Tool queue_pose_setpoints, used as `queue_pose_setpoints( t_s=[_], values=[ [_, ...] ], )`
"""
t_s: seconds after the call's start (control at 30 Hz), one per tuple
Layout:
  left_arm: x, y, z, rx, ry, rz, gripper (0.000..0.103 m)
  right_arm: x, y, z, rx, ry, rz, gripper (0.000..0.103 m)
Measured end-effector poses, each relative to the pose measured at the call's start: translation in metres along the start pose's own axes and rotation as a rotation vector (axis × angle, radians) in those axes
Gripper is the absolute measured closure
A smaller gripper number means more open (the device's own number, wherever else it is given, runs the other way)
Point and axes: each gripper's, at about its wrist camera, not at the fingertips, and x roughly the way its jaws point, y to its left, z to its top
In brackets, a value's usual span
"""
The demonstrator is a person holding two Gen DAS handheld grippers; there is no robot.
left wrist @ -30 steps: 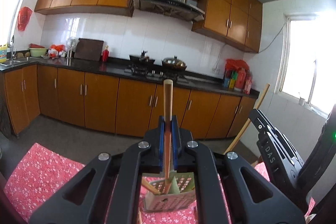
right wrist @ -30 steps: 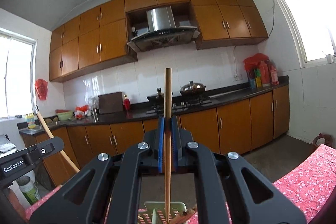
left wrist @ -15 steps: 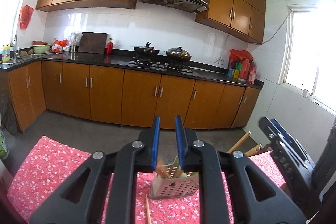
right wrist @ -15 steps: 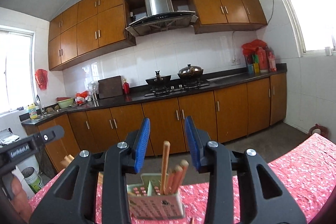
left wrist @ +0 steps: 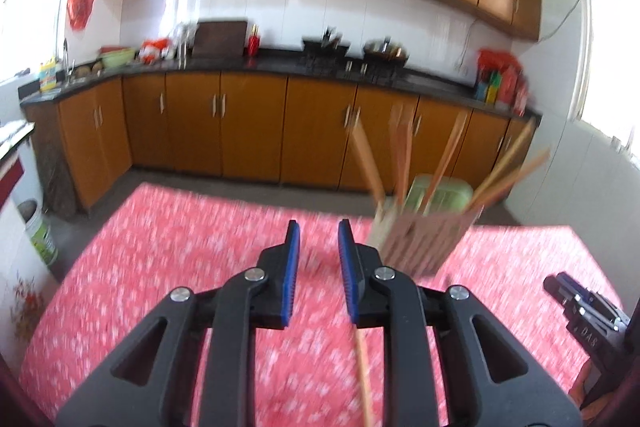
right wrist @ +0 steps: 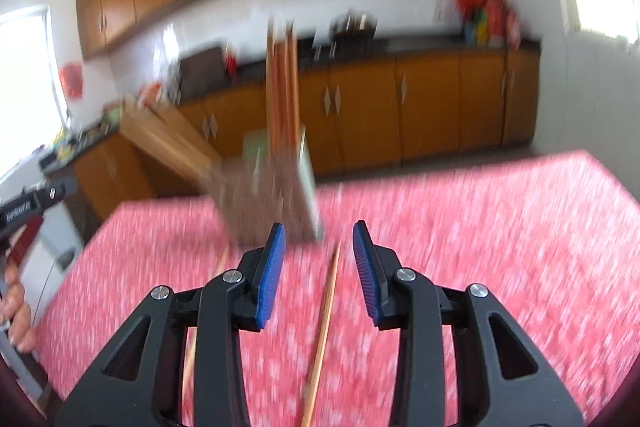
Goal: Organize utensils
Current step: 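Move both open tools back down to the last chopsticks, then grasp a bamboo chopstick with the right tool while the left tool grasps the last one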
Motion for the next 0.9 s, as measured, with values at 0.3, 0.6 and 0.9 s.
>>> queue_pose_setpoints(
  t_s=[0.3,0.6,0.9],
  values=[
    [0.037,-0.003,-0.081,0.034,0.209,-0.022,0.082,0.047,0.003,-0.080,-0.017,0.285,0.008,0.074],
    [0.056,-0.025,-0.112,0.052,0.301,-0.085,0.082,0.058,-0.014,-0.083,-0.002,0.301,-0.053,0.095],
    [0.080,-0.049,-0.141,0.104,0.399,-0.082,0.085,0.058,-0.049,-0.078,0.077,0.280,-0.120,0.095]
  ],
)
